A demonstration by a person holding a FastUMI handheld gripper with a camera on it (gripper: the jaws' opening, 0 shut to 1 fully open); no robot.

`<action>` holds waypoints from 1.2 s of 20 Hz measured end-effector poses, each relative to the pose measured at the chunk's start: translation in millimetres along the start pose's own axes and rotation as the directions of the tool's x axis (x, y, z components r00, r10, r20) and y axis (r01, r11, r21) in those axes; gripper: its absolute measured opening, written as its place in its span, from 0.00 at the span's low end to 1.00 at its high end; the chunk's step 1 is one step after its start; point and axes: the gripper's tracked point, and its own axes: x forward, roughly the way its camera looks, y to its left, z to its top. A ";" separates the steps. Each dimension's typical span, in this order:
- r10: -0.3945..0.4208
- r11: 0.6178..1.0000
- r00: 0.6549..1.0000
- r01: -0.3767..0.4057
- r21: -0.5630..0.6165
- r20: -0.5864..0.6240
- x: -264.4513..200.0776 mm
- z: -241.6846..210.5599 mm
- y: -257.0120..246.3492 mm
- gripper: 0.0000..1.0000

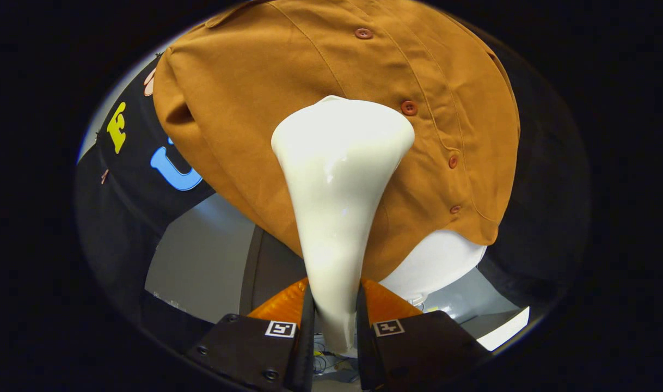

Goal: Iron the clothes twice with a garment steamer, once on the left side and once on the right side.

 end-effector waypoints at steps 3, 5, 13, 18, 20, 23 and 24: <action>-0.014 1.000 1.000 0.014 0.009 0.005 -8.0 -3.3 -1.8 0.37; -0.026 1.000 0.998 0.026 0.007 0.050 -21.6 5.7 -3.7 0.37; -0.088 0.996 0.926 0.091 0.009 0.367 -110.0 104.2 -29.2 0.36; -0.079 0.996 0.877 0.086 0.006 0.475 -136.3 164.4 -49.9 0.36; -0.071 0.997 0.865 0.077 0.007 0.497 -135.7 184.4 -56.3 0.36; -0.050 0.999 0.862 0.053 0.009 0.504 -131.6 201.1 -63.7 0.36; -0.046 0.999 0.864 0.048 0.009 0.502 -129.5 204.1 -66.7 0.36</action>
